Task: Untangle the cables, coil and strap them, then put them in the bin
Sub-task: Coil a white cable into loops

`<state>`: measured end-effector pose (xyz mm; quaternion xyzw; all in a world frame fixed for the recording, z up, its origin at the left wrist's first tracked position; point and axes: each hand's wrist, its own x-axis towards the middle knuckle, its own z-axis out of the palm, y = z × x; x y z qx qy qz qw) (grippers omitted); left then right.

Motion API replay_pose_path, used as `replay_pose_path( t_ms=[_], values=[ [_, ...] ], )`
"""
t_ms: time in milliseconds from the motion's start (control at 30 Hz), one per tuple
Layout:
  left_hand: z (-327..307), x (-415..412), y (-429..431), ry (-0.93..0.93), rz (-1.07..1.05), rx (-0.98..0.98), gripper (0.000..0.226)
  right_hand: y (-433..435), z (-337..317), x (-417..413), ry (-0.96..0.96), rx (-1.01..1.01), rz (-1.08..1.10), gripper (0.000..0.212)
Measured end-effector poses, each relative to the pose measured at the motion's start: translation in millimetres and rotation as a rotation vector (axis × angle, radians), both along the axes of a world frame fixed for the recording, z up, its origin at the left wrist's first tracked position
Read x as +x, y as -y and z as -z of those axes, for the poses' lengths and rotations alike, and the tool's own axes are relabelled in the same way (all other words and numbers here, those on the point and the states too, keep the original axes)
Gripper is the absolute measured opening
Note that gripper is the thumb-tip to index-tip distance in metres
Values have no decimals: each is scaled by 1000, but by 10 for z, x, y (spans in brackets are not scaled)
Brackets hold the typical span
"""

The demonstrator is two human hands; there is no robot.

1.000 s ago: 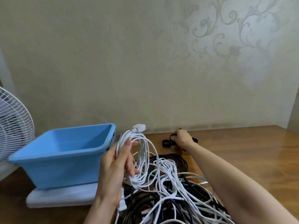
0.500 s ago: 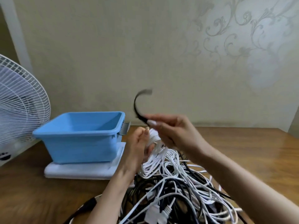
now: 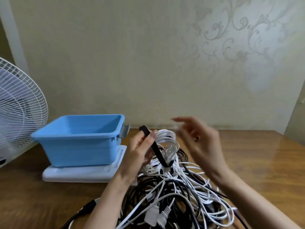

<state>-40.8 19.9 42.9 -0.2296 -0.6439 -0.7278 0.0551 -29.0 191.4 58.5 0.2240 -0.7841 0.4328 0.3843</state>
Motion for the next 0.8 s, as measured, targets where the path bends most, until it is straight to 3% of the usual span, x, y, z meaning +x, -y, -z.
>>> replay_pose_path(
  t_ms=[67,133,233,367,467,567,667,733,800],
  values=[
    [-30,36,25,-50,116,-44,32,-112,-194,-156,115,-20,-75,19],
    [-48,72,10,-104,192,-117,26,-151,-316,-271,480,58,-404,26],
    [-31,74,-31,-187,182,-195,40,-239,-374,-453,940,87,-791,19],
    [-31,136,-109,-383,112,-333,29,-260,-300,-678,1194,320,-926,35],
    [-16,143,-110,-429,75,-329,13,-174,-232,-673,1256,409,-990,36],
    [2,123,-81,-427,93,-323,20,-155,-201,-646,1262,375,-971,23],
    [0,128,-86,-412,98,-321,28,-129,-140,-611,1289,308,-992,34],
    [6,108,-96,-452,64,-345,22,-112,-107,-582,1275,278,-1032,39],
    [13,85,-95,-464,37,-339,16,-91,-107,-548,1247,261,-1043,26]
  ],
)
